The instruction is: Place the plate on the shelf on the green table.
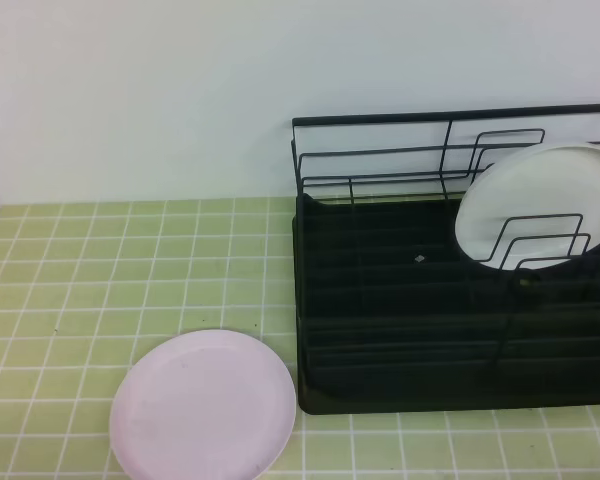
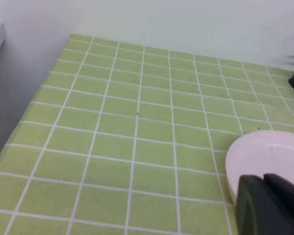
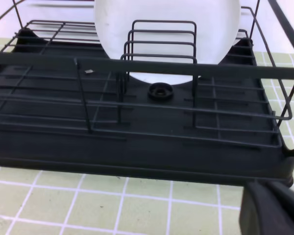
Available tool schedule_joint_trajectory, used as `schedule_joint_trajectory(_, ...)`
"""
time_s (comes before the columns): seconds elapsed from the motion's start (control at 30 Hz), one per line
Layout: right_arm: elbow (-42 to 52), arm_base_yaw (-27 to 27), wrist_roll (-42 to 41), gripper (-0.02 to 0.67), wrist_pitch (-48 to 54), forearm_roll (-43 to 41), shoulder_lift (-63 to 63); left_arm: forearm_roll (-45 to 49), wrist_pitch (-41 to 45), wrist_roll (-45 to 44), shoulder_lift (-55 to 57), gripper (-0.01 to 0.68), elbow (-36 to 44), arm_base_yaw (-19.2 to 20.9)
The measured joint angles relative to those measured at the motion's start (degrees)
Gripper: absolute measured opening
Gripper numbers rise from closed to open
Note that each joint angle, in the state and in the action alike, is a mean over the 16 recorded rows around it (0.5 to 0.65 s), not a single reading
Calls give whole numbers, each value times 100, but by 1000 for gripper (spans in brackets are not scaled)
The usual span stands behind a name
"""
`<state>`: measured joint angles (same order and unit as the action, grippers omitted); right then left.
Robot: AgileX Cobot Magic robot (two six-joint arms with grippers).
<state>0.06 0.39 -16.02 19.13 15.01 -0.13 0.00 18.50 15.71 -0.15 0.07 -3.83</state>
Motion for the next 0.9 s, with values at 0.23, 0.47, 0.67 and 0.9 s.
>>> schedule_joint_trajectory(0.23, 0, 0, 0, -2, 0, 112, 0, -17, -6, 0, 0, -2, 0, 0)
schedule_joint_trajectory(0.47, 0, 0, 0, -2, -15, 267, 0, -114, -109, 0, 0, -2, 0, 0)
schedule_joint_trajectory(0.67, 0, 0, 0, -2, -265, 681, 1, -415, -447, 22, 0, -2, 0, 0)
schedule_joint_trajectory(0.9, -2, 0, -2, -2, -1119, 2599, 6, -1515, -1091, 290, 0, -2, -2, 0)
